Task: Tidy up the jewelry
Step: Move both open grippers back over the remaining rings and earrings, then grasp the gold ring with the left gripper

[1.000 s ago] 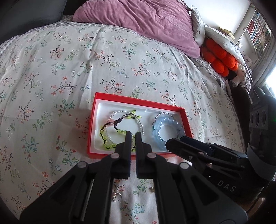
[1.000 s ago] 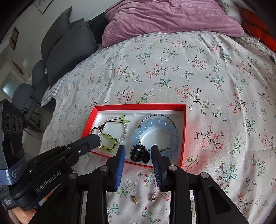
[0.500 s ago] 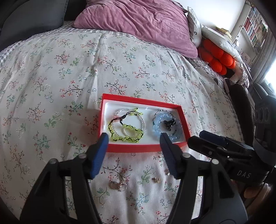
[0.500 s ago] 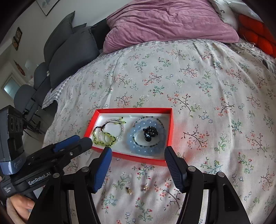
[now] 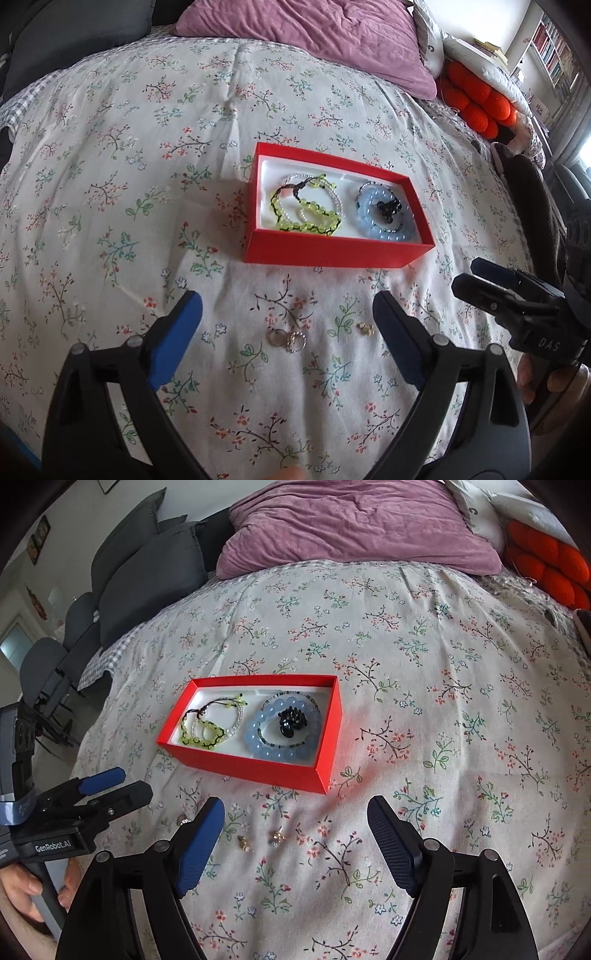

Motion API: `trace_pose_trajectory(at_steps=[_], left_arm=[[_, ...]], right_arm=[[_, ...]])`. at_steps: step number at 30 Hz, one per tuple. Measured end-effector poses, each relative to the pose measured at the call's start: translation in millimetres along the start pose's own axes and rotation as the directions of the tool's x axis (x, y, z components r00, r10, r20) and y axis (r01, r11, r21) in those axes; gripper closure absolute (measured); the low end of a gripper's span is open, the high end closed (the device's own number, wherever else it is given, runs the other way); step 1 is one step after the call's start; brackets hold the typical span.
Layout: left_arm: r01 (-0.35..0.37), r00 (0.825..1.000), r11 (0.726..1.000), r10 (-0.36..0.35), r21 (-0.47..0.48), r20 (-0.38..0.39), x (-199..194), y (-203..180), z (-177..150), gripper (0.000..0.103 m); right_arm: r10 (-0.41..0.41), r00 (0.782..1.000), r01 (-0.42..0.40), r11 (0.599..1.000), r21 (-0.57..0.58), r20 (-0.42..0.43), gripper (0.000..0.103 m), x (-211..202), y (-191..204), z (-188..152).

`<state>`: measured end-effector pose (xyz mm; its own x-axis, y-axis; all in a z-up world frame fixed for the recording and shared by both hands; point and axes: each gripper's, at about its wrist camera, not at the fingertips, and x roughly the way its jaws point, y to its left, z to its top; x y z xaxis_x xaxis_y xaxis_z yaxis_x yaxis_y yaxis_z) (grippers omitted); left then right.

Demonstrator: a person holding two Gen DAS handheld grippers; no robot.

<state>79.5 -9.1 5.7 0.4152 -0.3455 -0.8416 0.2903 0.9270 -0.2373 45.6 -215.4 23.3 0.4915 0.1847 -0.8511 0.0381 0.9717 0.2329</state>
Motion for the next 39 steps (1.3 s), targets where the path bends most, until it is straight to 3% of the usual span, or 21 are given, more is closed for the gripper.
trace_pose_trajectory(at_steps=[12, 20, 26, 29, 33, 39], left_arm=[[-0.067, 0.996, 0.994, 0.072, 0.089, -0.058, 13, 25, -35, 0.01], [-0.02, 0.999, 0.976, 0.029, 0.216, -0.041, 21, 29, -55, 0.01], [0.023, 0.999, 0.97, -0.014, 0.242, -0.04, 31, 27, -58, 0.011], [0.038, 0.999, 0.968, -0.03, 0.248, -0.037, 33, 23, -56, 0.018], [0.101, 0.994, 0.967, -0.091, 0.234, -0.053, 37, 16, -53, 0.037], [0.163, 0.986, 0.969, -0.153, 0.186, -0.068, 42, 9, -46, 0.053]], right_arm=[[-0.06, 0.996, 0.057, 0.997, -0.043, -0.072, 0.022, 13, -7, -31], [-0.087, 0.99, 0.077, 0.993, -0.089, -0.115, 0.022, 26, 0, -49], [-0.111, 0.983, 0.088, 0.984, -0.157, -0.145, 0.022, 43, 12, -61], [-0.138, 0.979, 0.109, 0.976, -0.186, -0.15, 0.022, 52, 17, -65], [-0.163, 0.977, 0.13, 0.967, -0.218, -0.139, 0.02, 59, 21, -65], [-0.167, 0.977, 0.135, 0.965, -0.224, -0.132, 0.017, 65, 24, -63]])
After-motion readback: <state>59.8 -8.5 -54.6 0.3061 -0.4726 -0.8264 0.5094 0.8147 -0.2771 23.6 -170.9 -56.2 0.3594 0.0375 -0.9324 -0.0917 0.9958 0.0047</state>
